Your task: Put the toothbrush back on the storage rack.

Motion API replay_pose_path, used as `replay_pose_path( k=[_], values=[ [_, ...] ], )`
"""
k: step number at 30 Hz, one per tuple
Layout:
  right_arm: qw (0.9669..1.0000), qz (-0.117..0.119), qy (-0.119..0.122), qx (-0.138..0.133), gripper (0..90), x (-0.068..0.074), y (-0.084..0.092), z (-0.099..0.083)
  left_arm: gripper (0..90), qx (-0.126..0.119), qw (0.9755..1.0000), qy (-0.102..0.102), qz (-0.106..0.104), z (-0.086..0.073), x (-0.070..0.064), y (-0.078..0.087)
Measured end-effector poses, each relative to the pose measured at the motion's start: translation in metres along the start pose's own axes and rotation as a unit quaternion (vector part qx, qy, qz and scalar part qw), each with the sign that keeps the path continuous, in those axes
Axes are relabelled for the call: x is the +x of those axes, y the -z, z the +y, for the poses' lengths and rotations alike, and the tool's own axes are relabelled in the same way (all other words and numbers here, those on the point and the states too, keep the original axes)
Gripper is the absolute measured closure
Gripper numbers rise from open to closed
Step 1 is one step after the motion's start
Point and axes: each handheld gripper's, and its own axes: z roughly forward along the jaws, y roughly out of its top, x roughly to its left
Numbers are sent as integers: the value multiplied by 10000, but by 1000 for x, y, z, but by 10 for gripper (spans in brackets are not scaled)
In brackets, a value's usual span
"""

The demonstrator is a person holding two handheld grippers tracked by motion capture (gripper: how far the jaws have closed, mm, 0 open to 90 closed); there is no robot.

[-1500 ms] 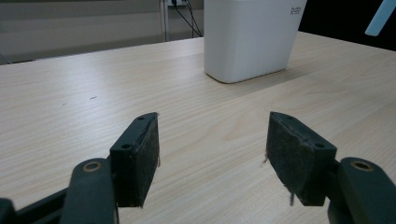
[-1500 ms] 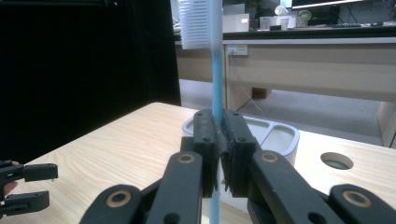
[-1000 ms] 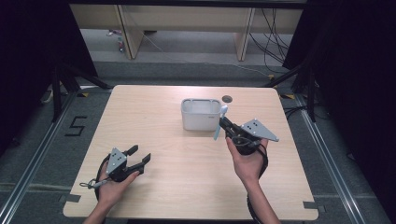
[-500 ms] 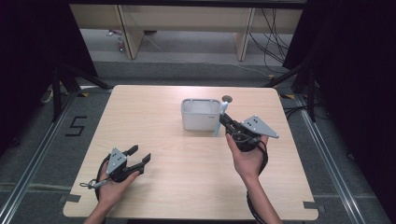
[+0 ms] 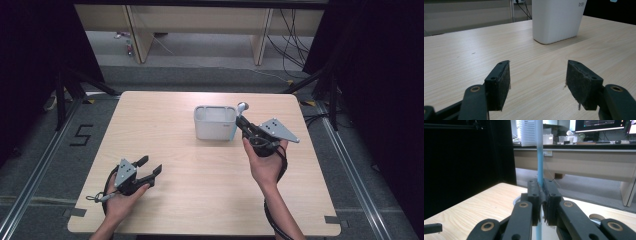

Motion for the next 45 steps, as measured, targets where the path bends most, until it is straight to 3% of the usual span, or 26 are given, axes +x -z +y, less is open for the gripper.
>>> replay_pose_path(
  k=[4, 7, 21, 30, 35, 37, 45],
  values=[
    [10000, -20, 94, 5, 855, -1, -1, 2, 358, -3, 10000, -1, -1, 0, 0, 0],
    [10000, -34, -8, -16, 856, -1, -2, 4, 359, -6, 10000, 14, -5, 0, -1, 0],
    [9998, -131, 88, -156, 856, -6, -7, 12, 360, -76, 10000, 13, -32, -1, -2, -1],
    [9997, -141, 48, -173, 855, -6, -15, 20, 361, 3, 10000, -15, -29, 0, -3, -1],
    [9994, -177, 232, -168, 855, -5, -21, 25, 361, -41, 9999, -12, -91, 0, -5, -2],
    [9996, -166, 124, -191, 856, -5, -23, 24, 361, -37, 9999, -3, -96, 0, -5, -2],
    [9994, -219, 146, -224, 855, -8, -27, 28, 361, -3, 10000, 11, -56, 0, -5, -1]
  ],
)
